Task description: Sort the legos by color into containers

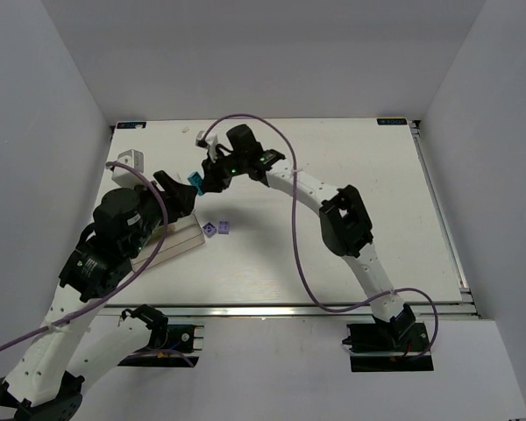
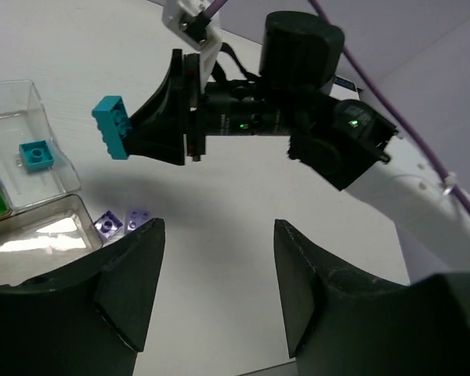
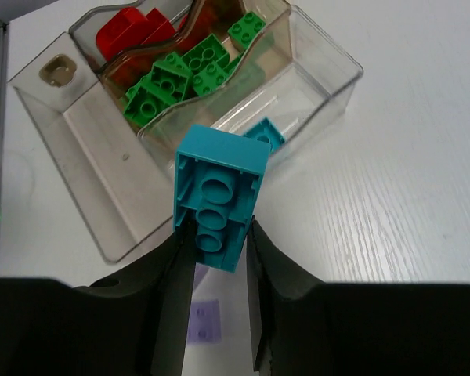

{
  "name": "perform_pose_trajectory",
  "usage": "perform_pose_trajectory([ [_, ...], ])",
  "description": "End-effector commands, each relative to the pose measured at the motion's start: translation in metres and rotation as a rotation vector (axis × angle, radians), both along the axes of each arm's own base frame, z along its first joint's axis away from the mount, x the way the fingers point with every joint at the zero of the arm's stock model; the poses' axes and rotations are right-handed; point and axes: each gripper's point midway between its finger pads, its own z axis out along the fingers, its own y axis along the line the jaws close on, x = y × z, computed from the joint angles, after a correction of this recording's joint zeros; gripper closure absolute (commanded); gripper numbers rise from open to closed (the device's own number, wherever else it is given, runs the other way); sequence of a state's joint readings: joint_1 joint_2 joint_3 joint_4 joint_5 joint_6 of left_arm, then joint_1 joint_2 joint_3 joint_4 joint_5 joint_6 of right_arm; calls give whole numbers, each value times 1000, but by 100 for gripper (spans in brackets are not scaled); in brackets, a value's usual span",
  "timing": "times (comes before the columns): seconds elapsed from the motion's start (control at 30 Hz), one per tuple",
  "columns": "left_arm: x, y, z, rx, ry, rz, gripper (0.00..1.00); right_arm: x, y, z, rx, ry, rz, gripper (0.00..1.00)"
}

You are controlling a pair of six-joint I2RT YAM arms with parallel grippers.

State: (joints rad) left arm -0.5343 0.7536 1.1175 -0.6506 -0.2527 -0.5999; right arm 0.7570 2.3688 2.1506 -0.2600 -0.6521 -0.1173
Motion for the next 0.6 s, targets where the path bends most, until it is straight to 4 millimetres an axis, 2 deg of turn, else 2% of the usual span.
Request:
perform_pose_trajectory([
  [0.0,-9,12,-3,10,45,48,32,-1,47,32,141,-173,-7,91],
  [0.07,-12,14,-2,15,52,48,33,4,63,33,177,-242,-42,85],
  [0.13,-13,18,-1,20,58,57,32,-5,82,28,188,-268,-47,82],
  [0.17,-14,19,1,21,53,59,32,-7,88,33,202,-282,-49,80],
  [0.2,-16,20,-1,26,61,60,33,-7,92,25,192,-289,-66,78],
  [0.27,-20,22,1,23,56,59,32,-15,101,24,197,-318,-58,70],
  [0.4,-24,27,-3,21,62,69,32,-18,103,3,151,-339,-60,47],
  [0.47,-25,28,-4,18,64,72,32,-22,103,-1,138,-340,-58,36],
  [0.57,-27,29,-6,12,63,73,32,-14,99,-7,118,-341,-80,32],
])
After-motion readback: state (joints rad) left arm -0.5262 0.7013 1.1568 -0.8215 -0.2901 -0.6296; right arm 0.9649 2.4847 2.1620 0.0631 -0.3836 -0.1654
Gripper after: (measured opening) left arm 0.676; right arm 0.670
